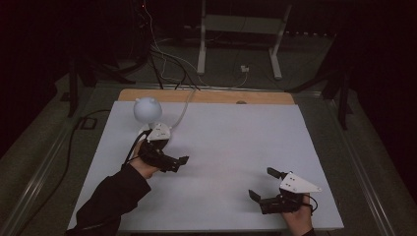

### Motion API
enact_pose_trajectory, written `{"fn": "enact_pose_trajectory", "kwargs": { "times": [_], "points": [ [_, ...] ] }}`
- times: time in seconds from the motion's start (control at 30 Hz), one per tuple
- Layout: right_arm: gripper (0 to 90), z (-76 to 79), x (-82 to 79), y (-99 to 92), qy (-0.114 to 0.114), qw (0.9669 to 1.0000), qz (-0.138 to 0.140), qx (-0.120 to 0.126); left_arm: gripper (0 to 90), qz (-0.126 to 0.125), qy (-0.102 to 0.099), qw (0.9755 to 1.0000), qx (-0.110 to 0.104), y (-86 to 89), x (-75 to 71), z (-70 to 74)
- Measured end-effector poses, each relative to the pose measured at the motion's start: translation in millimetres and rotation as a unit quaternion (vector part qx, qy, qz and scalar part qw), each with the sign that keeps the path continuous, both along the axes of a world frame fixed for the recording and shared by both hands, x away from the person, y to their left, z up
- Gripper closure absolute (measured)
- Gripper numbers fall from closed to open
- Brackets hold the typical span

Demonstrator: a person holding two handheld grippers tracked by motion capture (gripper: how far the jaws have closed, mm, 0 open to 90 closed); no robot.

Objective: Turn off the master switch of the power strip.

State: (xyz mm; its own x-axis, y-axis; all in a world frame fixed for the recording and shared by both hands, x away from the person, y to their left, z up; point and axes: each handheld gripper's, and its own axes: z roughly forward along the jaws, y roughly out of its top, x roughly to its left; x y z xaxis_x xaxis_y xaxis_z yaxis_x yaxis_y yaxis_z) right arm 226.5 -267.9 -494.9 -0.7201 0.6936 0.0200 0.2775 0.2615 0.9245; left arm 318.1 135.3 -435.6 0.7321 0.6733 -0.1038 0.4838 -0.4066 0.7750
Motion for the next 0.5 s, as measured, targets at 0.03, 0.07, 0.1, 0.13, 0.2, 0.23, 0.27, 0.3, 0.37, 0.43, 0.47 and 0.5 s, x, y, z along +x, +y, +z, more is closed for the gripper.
{"fn": "enact_pose_trajectory", "kwargs": {
  "times": [0.03, 0.07, 0.1, 0.13, 0.2, 0.23, 0.27, 0.3, 0.37, 0.43, 0.47, 0.5],
  "points": [
    [0.0, -0.1, 0.1, 0.1, 0.001, 1.0000, 0.000, -0.001, 0.3, -0.005, 0.003, 1.0000, -0.007, 3.2, -1.7, -0.6],
    [0.0, -0.1, 0.1, 0.3, 0.001, 1.0000, 0.000, -0.001, 0.3, -0.007, 0.006, 0.9998, -0.014, 6.0, -3.3, -1.4],
    [0.0, -0.1, 0.1, 0.3, 0.001, 1.0000, 0.000, -0.001, 0.3, -0.010, 0.007, 0.9998, -0.017, 8.8, -4.9, -2.0],
    [0.0, 0.1, 0.0, 0.4, -0.001, 1.0000, 0.001, -0.002, 0.3, -0.011, 0.006, 0.9998, -0.017, 11.5, -6.7, -2.7],
    [0.0, 0.1, 0.0, 0.5, -0.001, 1.0000, 0.000, -0.002, 0.4, -0.015, 0.005, 0.9997, -0.018, 16.4, -10.6, -4.1],
    [0.0, 0.1, -0.2, 0.7, -0.001, 1.0000, 0.001, -0.003, 0.4, -0.019, 0.007, 0.9996, -0.021, 18.8, -12.5, -4.7],
    [0.0, 0.1, -0.2, 0.7, -0.001, 1.0000, 0.001, -0.003, 0.4, -0.018, 0.004, 0.9996, -0.019, 20.8, -14.8, -5.2],
    [0.0, 0.0, -0.1, 0.9, -0.001, 1.0000, 0.000, -0.003, 0.4, -0.021, 0.002, 0.9996, -0.018, 22.6, -17.2, -6.0],
    [0.0, -0.1, -0.1, 1.0, 0.000, 1.0000, 0.000, -0.003, 0.4, -0.023, -0.001, 0.9996, -0.015, 26.1, -21.2, -7.1],
    [0.0, -0.3, -0.2, 1.5, -0.001, 1.0000, 0.001, -0.004, 0.4, -0.028, -0.004, 0.9995, -0.015, 29.6, -25.3, -8.0],
    [0.0, -0.3, -0.2, 1.5, -0.001, 1.0000, 0.001, -0.004, 0.4, -0.028, -0.006, 0.9995, -0.016, 31.3, -27.0, -8.6],
    [0.0, -0.3, -0.1, 1.6, 0.000, 1.0000, 0.001, -0.004, 0.4, -0.031, -0.006, 0.9994, -0.017, 33.3, -28.4, -9.7]
  ]
}}
